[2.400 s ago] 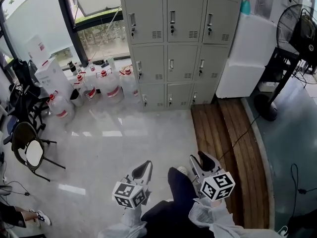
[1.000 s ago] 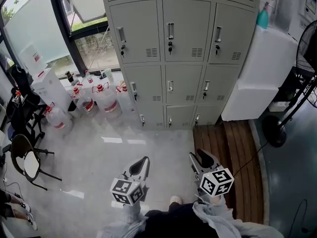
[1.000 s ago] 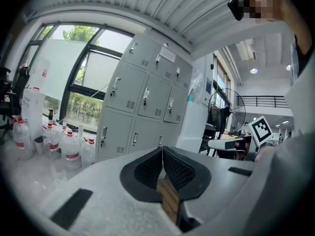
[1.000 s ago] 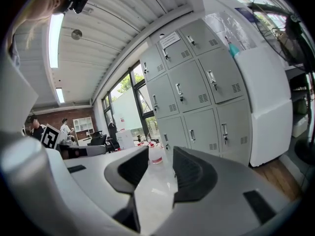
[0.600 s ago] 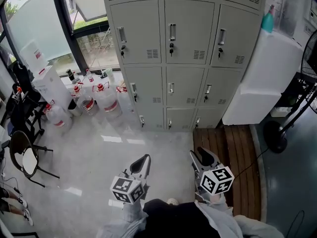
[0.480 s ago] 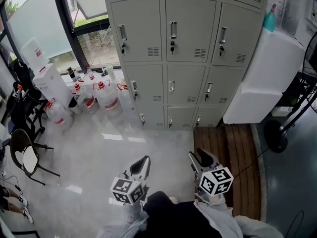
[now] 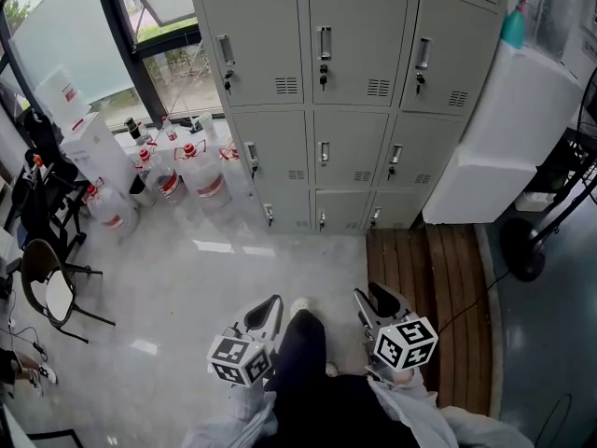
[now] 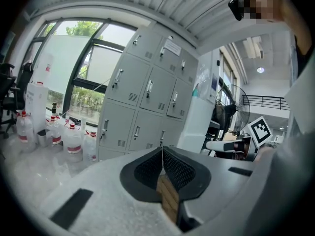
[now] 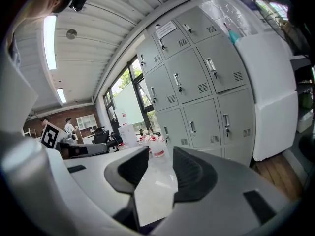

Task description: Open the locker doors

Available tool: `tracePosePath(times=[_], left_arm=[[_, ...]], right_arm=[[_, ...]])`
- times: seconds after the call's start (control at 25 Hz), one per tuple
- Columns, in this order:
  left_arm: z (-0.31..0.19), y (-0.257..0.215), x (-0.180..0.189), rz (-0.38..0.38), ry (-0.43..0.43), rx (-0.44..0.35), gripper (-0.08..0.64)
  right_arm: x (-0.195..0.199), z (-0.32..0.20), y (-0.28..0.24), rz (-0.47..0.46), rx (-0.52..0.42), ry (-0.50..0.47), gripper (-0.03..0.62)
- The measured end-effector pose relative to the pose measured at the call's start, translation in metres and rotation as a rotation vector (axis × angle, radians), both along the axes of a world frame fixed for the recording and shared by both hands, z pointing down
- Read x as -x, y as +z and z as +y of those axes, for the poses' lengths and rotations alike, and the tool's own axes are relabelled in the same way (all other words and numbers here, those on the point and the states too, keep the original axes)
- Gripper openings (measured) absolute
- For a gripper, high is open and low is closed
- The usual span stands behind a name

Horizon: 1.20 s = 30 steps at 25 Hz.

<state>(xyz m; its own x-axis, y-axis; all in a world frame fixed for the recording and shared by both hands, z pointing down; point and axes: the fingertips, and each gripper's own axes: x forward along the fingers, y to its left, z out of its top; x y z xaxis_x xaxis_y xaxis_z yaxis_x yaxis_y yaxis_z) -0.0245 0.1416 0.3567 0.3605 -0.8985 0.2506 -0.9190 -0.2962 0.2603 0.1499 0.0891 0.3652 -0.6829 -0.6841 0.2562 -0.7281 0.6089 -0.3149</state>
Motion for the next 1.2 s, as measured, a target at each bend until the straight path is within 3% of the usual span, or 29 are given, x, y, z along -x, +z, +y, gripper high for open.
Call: tracePosePath(times=[0.6,1.2], left_arm=[[-0.117,-0.013,0.024,0.006,0.035,-0.015,0.011],[-0.244,-0.036,0.075,0.016,0.079,-0.045,0.011]], right_arm=[[0.028,-0.107,-0.013,0.001,-0.009,0.024,0.137],[0.078,-0.225,-0.038,0.001,-0.035,0.074,0.137]])
